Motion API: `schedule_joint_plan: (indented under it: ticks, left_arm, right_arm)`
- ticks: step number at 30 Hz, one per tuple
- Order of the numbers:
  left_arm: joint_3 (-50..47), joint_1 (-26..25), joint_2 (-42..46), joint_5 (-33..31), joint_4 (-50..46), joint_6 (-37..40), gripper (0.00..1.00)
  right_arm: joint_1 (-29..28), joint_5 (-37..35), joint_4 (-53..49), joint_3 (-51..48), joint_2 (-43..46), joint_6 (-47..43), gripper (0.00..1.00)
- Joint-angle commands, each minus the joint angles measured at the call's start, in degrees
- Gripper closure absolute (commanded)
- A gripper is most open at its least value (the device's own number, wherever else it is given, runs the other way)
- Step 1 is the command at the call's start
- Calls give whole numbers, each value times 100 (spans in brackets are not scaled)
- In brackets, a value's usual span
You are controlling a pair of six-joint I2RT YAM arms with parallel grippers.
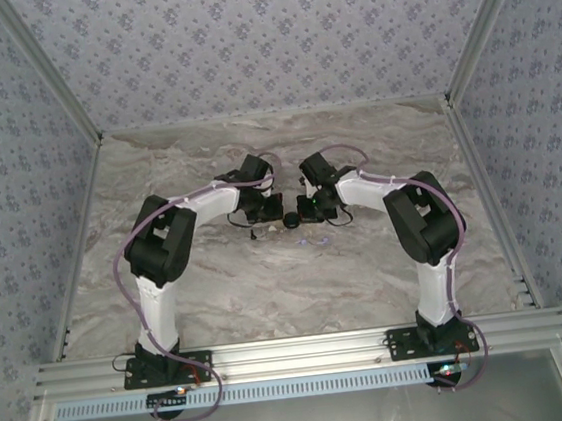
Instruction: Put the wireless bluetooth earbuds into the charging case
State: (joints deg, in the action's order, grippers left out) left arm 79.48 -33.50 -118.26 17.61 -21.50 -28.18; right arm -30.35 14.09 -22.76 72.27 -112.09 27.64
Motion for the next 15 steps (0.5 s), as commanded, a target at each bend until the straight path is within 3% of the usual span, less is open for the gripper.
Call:
schedule_joint_plan:
  ticks: [1, 10, 15]
  left_arm:
    - [-211, -88, 183, -58, -283, -73, 98]
    - [-648, -43, 850, -518, -11, -303, 88]
    - [-1081, 110, 1259, -273, 589, -596, 80]
  right_arm:
    - [-29, -87, -196, 196, -141, -35, 98]
    - [105, 8, -70, -185, 378, -16, 88]
    - [310, 575, 383, -576, 692, 126, 82]
